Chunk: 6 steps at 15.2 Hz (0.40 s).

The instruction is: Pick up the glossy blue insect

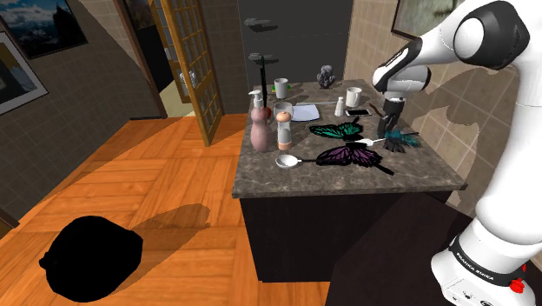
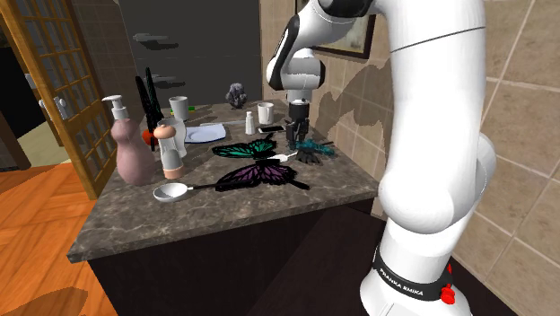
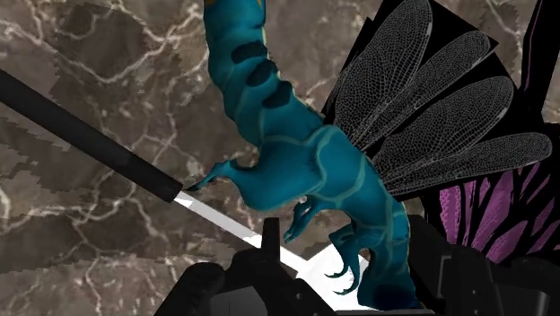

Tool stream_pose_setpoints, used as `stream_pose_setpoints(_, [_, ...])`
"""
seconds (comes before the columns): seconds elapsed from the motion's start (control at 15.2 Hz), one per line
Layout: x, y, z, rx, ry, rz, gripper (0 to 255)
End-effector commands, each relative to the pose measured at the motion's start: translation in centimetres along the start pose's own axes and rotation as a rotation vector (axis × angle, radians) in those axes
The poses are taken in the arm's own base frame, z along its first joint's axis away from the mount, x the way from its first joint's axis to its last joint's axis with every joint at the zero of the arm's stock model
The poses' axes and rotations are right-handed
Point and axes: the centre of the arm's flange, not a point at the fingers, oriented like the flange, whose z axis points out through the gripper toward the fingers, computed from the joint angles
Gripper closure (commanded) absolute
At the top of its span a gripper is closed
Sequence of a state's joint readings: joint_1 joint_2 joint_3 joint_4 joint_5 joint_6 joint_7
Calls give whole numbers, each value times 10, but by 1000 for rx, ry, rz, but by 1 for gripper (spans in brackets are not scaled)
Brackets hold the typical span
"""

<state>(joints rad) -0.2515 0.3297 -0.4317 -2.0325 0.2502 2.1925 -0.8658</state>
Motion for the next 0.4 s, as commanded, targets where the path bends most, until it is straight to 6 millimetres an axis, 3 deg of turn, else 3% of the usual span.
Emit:
stream_pose_setpoints(0.0, [0,-1,-10,0,0,0,255])
stream_pose_setpoints(0.33, [-1,-3,-27,0,0,0,255])
